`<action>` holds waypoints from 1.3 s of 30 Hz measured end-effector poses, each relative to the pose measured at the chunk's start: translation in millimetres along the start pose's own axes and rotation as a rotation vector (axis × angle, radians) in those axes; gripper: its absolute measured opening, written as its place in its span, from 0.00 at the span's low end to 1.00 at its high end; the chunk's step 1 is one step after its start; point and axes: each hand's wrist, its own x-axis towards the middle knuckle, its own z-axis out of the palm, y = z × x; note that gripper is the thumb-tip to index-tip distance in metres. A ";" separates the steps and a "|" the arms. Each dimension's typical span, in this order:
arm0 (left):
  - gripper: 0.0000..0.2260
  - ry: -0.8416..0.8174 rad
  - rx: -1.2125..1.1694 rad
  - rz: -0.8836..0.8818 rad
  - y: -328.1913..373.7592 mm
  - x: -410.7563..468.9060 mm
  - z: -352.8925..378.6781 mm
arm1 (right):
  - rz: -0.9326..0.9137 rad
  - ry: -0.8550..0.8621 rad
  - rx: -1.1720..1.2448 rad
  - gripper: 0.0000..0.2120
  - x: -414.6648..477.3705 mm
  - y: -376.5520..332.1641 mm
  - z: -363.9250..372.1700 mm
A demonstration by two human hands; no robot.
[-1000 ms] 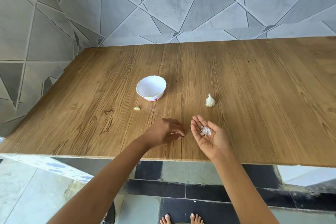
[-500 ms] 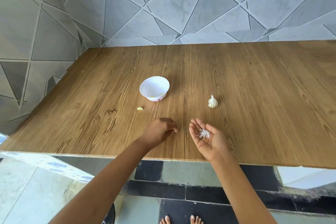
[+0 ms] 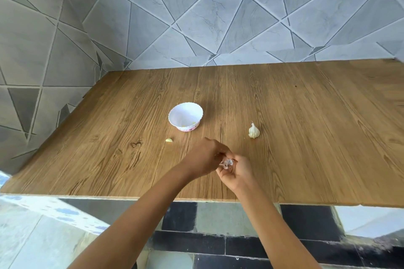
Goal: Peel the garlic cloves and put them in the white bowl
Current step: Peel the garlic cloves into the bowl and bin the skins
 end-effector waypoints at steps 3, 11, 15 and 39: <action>0.11 0.075 0.061 -0.015 -0.2 -1.8 5.5 | -0.035 0.020 -0.004 0.14 -7.0 0.5 4.9; 0.08 0.076 -0.025 -0.069 -4.5 -3.1 1.9 | -0.034 -0.047 0.044 0.13 -6.2 0.2 5.1; 0.11 0.206 -0.105 -0.207 -30.9 1.6 -15.5 | -0.030 -0.101 0.077 0.14 2.2 -6.3 -3.2; 0.13 0.042 0.168 0.037 -58.8 -15.5 31.6 | -0.079 -0.089 0.079 0.16 6.6 -15.3 -6.2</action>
